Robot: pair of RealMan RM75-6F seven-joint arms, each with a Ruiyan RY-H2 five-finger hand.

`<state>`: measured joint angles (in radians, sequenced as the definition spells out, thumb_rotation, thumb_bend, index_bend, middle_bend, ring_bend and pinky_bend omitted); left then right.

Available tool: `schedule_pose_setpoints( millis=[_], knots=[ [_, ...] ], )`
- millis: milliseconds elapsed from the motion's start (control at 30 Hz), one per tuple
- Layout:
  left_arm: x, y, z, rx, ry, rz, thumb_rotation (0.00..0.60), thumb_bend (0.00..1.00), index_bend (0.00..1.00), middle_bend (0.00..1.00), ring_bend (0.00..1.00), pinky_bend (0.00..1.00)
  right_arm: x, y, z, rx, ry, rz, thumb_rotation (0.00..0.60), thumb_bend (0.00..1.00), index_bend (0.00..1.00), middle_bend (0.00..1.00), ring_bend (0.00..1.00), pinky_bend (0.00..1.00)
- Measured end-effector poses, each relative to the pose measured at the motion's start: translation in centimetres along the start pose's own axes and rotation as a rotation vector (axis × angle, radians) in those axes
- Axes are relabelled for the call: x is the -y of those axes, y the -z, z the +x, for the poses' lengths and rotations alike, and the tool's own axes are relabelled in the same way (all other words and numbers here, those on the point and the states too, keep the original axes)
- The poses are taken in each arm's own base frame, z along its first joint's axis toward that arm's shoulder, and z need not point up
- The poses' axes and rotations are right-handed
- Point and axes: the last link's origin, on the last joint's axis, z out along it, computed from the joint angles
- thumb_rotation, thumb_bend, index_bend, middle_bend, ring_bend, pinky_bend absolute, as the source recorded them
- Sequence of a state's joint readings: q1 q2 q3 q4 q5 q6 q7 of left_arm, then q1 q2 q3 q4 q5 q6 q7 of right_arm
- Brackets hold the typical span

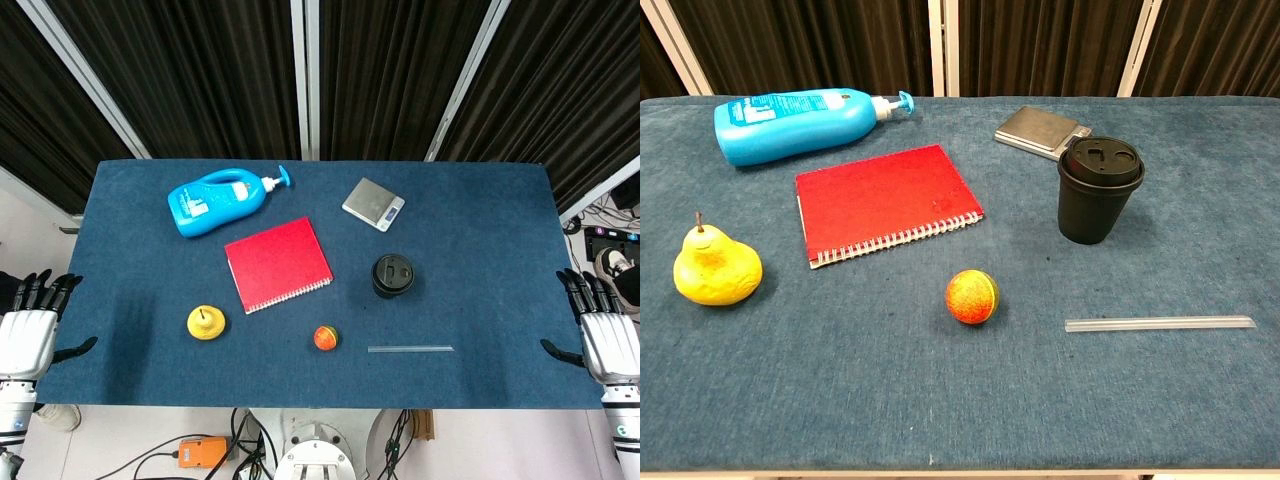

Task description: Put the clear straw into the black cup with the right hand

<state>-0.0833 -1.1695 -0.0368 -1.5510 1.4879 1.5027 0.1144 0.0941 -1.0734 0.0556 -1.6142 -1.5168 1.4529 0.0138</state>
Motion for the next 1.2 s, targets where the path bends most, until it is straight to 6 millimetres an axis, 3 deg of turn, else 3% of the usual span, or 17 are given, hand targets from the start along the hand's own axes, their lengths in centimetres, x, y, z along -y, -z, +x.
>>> schedule_pose_setpoints(
  millis=[267,500,667,900,1200],
  knots=[
    [0.0,-0.1,0.0,-0.001,-0.005,-0.004,0.600,0.02,0.14,0.14,0.02,0.00,1.4,-0.4,-0.3,0.017,0.003,0.077,0.600,0.26,0.14,0.13,0.06,0.16],
    [-0.4,-0.2,0.0,-0.007,-0.003,-0.013,0.600,0.02,0.14,0.14,0.02,0.00,5.3,-1.0,-1.4,0.084,0.071,0.258,0.600,0.26,0.24,0.20,0.15,0.29],
    [-0.4,-0.1,0.0,-0.010,-0.003,-0.014,0.600,0.02,0.14,0.14,0.02,0.00,8.4,-1.4,-3.1,0.150,0.184,0.381,0.600,0.26,0.35,0.24,0.19,0.35],
    [-0.2,0.0,-0.2,-0.011,0.002,-0.011,0.600,0.02,0.14,0.14,0.02,0.00,12.1,-1.7,-5.7,0.192,0.368,0.479,0.600,0.37,0.43,0.26,0.21,0.37],
    [0.1,0.1,-0.7,-0.004,0.008,-0.008,0.600,0.02,0.14,0.14,0.02,0.00,17.1,-2.2,-10.3,0.207,0.514,0.545,0.600,0.44,0.49,0.26,0.21,0.37]
  ],
)
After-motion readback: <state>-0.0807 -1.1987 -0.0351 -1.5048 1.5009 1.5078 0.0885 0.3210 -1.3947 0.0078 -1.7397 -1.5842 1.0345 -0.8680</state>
